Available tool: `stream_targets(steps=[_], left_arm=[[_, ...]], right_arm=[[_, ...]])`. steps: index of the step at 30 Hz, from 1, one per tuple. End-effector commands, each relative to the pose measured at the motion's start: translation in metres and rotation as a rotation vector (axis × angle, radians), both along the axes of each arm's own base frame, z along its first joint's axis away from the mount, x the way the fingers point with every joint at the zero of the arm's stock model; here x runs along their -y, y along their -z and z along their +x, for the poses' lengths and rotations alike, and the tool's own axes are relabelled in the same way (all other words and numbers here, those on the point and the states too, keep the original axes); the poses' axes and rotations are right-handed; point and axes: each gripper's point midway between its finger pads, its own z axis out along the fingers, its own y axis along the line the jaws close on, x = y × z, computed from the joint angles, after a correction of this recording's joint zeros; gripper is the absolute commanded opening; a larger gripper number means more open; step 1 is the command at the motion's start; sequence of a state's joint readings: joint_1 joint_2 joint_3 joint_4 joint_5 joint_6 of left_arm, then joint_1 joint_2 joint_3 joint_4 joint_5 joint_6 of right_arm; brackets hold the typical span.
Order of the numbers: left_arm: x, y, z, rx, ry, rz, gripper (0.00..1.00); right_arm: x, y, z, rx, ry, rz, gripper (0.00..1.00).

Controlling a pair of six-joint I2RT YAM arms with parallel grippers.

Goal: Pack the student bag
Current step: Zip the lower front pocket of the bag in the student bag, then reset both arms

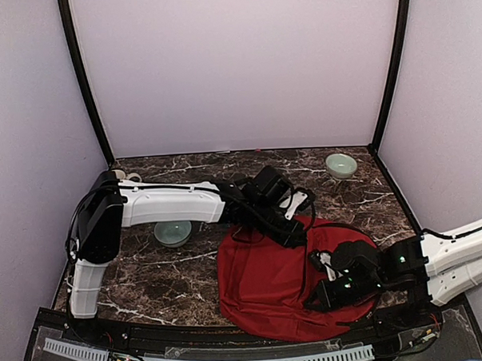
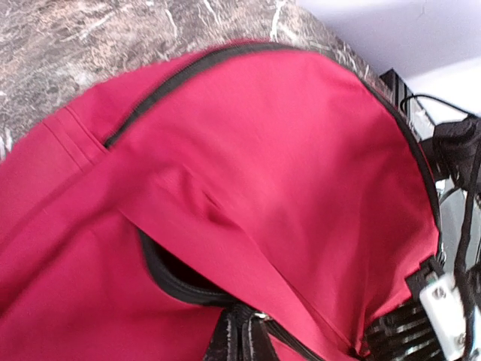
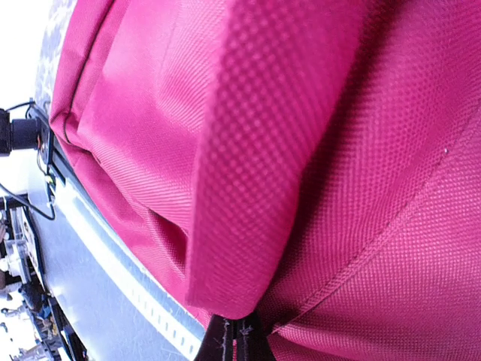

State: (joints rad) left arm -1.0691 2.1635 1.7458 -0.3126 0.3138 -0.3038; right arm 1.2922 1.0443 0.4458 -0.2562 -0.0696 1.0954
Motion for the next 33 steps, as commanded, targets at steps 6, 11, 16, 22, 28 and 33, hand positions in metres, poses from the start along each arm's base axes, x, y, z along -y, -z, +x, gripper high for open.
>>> stream_targets(steps=[6,11,16,22,28,33], left_arm=[[-0.001,-0.039,0.079,0.051,-0.153,-0.171,0.00],[-0.008,-0.035,0.084,0.043,-0.153,-0.149,0.00],[-0.011,-0.037,0.082,0.031,-0.151,-0.145,0.02],[-0.014,-0.057,0.079,0.028,-0.158,-0.167,0.27],[-0.033,-0.095,0.071,0.092,-0.155,-0.186,0.61],[-0.060,-0.121,0.064,0.183,-0.169,-0.177,0.74]], right_arm=[[0.014,0.019,-0.037,-0.103,-0.074,-0.108,0.00],[0.014,0.013,-0.031,-0.068,-0.061,-0.123,0.00],[0.016,0.008,-0.024,-0.034,-0.042,-0.129,0.00],[0.008,-0.016,-0.009,0.055,-0.060,-0.162,0.12],[-0.006,-0.054,0.029,0.153,-0.075,-0.173,0.34],[-0.008,-0.090,0.078,0.247,-0.062,-0.186,0.42]])
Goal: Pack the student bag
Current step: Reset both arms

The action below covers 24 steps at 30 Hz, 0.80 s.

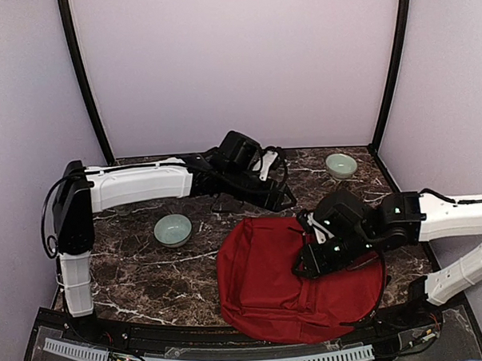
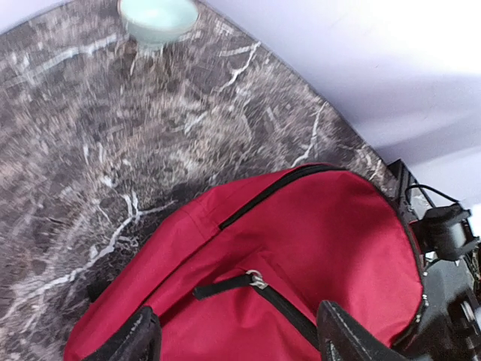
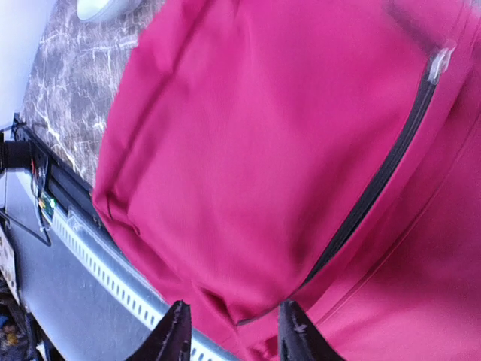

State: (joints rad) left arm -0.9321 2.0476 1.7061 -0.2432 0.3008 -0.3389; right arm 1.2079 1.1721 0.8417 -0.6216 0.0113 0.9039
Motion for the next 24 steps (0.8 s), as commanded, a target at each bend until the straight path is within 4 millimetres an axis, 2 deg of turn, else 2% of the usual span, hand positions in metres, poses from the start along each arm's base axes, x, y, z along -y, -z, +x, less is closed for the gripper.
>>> stream_targets(steps=[1,5,8,9,12,14,17,19,22,24], left_arm=[[-0.028,-0.069,-0.011,0.144,-0.008,-0.043,0.74],[-0.063,-0.085,-0.012,0.241,-0.059,0.015,0.75],[-0.099,-0.093,-0.007,0.342,-0.137,0.086,0.75],[-0.115,-0.101,-0.005,0.386,-0.176,0.099,0.77],[-0.165,-0.105,0.009,0.475,-0.317,0.172,0.85],[-0.198,-0.106,0.015,0.494,-0.400,0.201,0.86],[-0.256,-0.105,0.029,0.521,-0.552,0.259,0.89],[-0.292,-0.105,0.033,0.557,-0.648,0.308,0.97],[-0.347,-0.095,0.041,0.617,-0.782,0.413,0.99],[-0.386,-0.083,0.049,0.606,-0.873,0.472,0.99]], right_arm=[[0.008,-0.030,0.045,0.120,-0.031,-0.056,0.43],[0.013,-0.060,0.080,0.200,-0.041,-0.063,0.47],[0.023,-0.081,0.111,0.264,-0.025,-0.057,0.47],[0.027,-0.088,0.123,0.298,-0.021,-0.060,0.47],[0.047,-0.107,0.165,0.387,0.053,-0.076,0.49],[0.063,-0.118,0.192,0.438,0.104,-0.062,0.50],[0.096,-0.137,0.230,0.554,0.195,-0.072,0.53],[0.113,-0.148,0.245,0.649,0.228,-0.096,0.56],[0.141,-0.163,0.265,0.778,0.279,-0.121,0.60],[0.154,-0.157,0.272,0.823,0.291,-0.136,0.60]])
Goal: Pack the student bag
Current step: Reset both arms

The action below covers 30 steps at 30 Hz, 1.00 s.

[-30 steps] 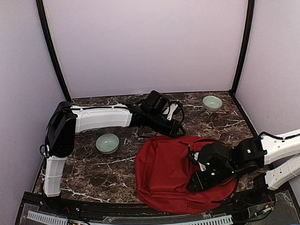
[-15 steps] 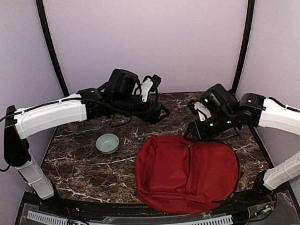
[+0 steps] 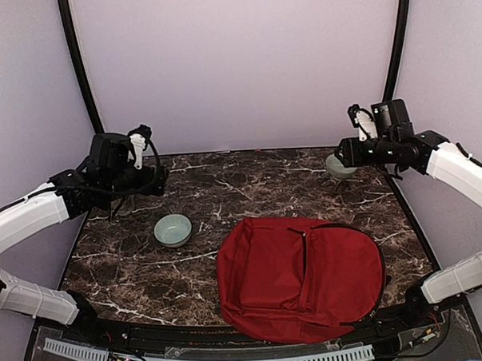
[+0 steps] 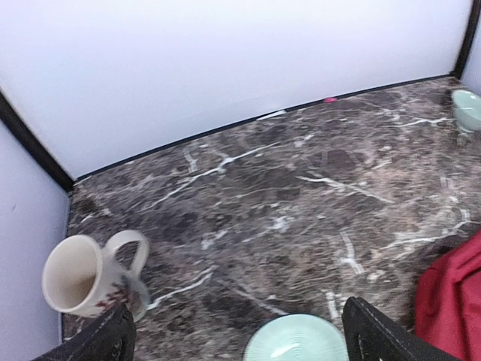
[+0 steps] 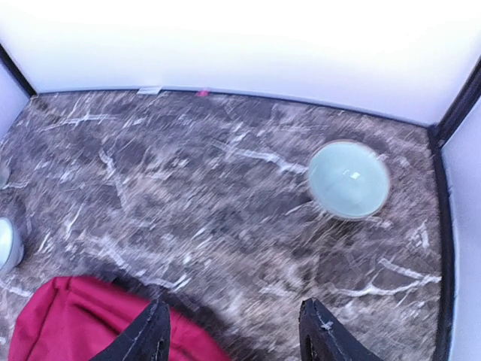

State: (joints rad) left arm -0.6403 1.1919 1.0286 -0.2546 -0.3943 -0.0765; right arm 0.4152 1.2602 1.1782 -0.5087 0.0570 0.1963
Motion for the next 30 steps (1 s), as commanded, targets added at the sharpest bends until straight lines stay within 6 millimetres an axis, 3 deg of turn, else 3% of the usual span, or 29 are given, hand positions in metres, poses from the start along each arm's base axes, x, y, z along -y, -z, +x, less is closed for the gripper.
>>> stream_targets(steps=[1,4,8,9,10,12,16,21,25,29,30], left_arm=[[-0.080,0.016,0.014,0.046,-0.234,0.110,0.99],[-0.120,0.037,0.021,0.043,-0.325,0.083,0.99],[-0.148,0.071,0.026,0.050,-0.384,0.049,0.99],[-0.155,0.083,0.026,0.041,-0.404,0.044,0.99],[-0.161,0.096,0.027,0.026,-0.414,0.038,0.99],[-0.167,0.121,0.027,-0.004,-0.395,0.025,0.99],[-0.166,0.152,0.028,0.032,-0.321,0.070,0.99],[-0.171,0.156,0.039,0.090,-0.293,0.064,0.99],[-0.173,0.148,0.050,0.142,-0.260,0.018,0.99],[-0.180,0.138,0.055,0.207,-0.274,-0.028,0.99],[-0.181,0.137,0.056,0.216,-0.272,-0.036,0.99]], right_arm=[[0.026,-0.028,0.025,0.243,0.017,-0.053,0.60],[0.054,-0.020,0.034,0.302,0.107,-0.088,0.65],[0.089,0.006,0.037,0.327,0.215,-0.110,0.68],[0.101,0.017,0.037,0.328,0.257,-0.132,0.70],[0.128,0.028,0.035,0.329,0.355,-0.222,0.75],[0.144,0.050,0.032,0.324,0.392,-0.243,0.77],[0.167,0.082,0.023,0.370,0.442,-0.231,0.80],[0.173,0.108,0.017,0.449,0.450,-0.180,0.85],[0.180,0.114,0.021,0.488,0.479,-0.149,0.88],[0.183,0.108,0.028,0.536,0.476,-0.050,0.91],[0.182,0.116,0.028,0.524,0.464,-0.045,0.97]])
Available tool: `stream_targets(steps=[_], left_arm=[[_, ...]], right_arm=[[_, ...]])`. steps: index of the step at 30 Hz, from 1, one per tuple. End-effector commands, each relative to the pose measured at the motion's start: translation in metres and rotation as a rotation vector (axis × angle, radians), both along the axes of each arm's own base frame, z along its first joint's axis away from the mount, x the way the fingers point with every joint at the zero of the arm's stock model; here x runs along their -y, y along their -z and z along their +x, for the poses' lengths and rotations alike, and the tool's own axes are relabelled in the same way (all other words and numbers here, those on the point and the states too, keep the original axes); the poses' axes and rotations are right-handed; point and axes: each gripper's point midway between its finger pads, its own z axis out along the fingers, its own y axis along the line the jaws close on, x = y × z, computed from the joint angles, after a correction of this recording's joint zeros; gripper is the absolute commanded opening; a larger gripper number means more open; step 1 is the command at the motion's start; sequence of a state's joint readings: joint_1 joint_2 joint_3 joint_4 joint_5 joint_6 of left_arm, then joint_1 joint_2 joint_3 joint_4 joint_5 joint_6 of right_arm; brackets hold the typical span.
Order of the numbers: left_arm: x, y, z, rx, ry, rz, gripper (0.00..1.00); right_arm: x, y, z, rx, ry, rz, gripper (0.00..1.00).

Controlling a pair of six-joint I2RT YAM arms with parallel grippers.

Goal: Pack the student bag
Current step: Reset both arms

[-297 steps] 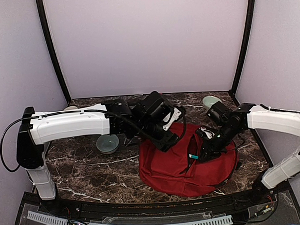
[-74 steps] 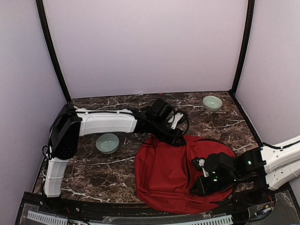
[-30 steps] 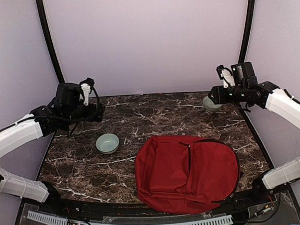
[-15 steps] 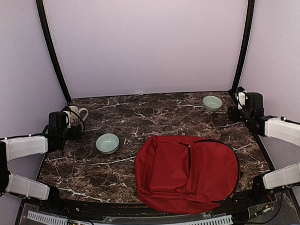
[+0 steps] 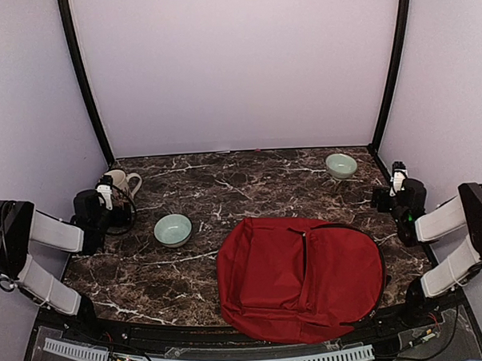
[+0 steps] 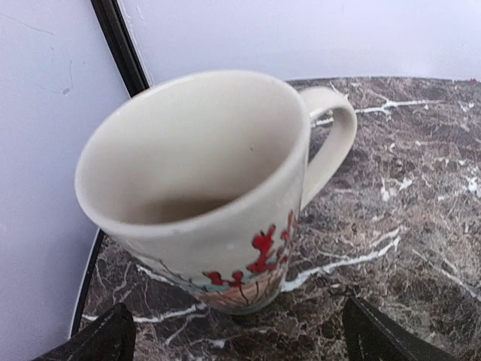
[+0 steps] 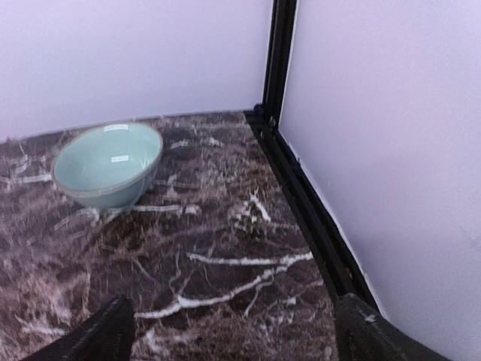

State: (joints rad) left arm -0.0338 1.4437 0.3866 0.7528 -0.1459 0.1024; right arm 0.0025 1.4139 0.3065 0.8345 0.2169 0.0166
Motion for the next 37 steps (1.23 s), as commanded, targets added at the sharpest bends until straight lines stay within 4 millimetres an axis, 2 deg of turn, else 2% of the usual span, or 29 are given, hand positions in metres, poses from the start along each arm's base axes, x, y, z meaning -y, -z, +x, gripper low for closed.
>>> stream_targets(steps=[1,3,6,7,37], left_arm=[[0.003,-0.032,0.014,0.158,0.037,-0.039,0.99],[0.002,-0.032,0.012,0.193,0.032,-0.064,0.99],[-0.001,-0.031,-0.002,0.298,0.026,-0.050,0.99],[0.000,-0.027,-0.002,0.272,0.023,-0.063,0.99],[0.002,-0.029,0.000,0.276,0.040,-0.062,0.99]], right_arm=[[-0.004,-0.031,0.012,0.200,-0.050,0.070,0.99],[-0.013,-0.030,0.007,0.225,-0.104,0.058,1.00],[-0.011,-0.032,0.005,0.243,-0.098,0.056,1.00],[-0.012,-0.031,0.006,0.235,-0.104,0.056,1.00],[-0.012,-0.032,0.005,0.242,-0.105,0.056,1.00]])
